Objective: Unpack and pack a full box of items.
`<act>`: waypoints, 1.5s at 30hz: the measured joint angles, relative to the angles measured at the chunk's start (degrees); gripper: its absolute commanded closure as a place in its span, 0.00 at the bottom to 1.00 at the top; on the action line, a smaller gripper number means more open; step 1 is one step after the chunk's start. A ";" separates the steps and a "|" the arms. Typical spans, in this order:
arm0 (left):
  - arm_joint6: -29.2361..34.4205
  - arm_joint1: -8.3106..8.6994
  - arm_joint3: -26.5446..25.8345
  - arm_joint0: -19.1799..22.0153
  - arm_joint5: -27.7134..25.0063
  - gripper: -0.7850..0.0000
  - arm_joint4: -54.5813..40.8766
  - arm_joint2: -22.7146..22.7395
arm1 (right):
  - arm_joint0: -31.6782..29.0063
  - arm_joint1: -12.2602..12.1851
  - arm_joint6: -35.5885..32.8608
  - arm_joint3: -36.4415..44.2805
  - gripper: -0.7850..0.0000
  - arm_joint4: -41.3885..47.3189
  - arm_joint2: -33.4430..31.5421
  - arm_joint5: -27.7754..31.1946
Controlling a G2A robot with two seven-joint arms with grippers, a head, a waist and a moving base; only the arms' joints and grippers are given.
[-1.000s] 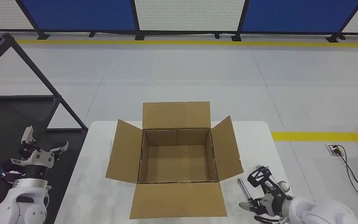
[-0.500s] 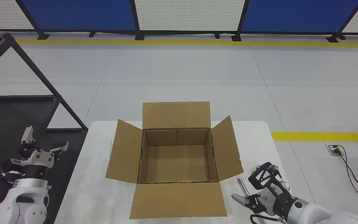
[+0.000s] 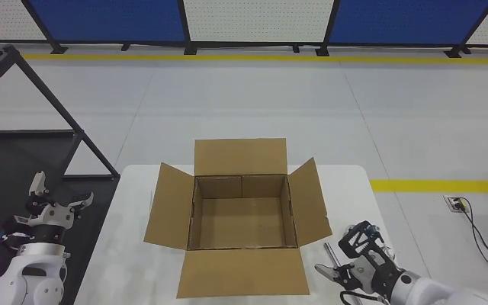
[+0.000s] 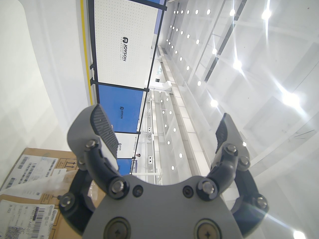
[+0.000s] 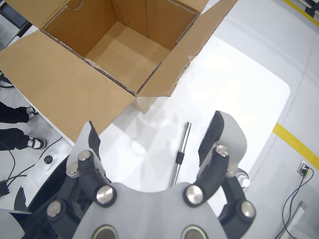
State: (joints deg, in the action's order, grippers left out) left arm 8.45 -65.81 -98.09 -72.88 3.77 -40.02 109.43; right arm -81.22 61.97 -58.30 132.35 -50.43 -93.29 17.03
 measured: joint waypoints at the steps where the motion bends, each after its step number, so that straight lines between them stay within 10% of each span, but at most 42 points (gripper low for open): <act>1: 0.00 0.00 0.00 0.00 0.00 0.00 0.00 0.00 | -0.04 0.00 0.99 -0.11 0.00 -0.04 0.01 -0.22; 20: 18.39 1.07 -0.45 -4.91 1.34 0.00 1.17 2.52 | -3.37 -1.25 2.19 1.02 0.00 3.66 -9.12 4.89; 45: 18.11 1.12 -1.00 -4.52 3.06 0.00 -3.71 2.75 | -8.10 -2.47 -4.01 -7.47 0.00 -4.76 -4.92 12.66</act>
State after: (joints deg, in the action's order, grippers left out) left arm 26.56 -64.69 -99.09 -77.41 6.82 -43.73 112.18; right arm -89.32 59.50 -62.30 124.88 -55.19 -98.21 29.69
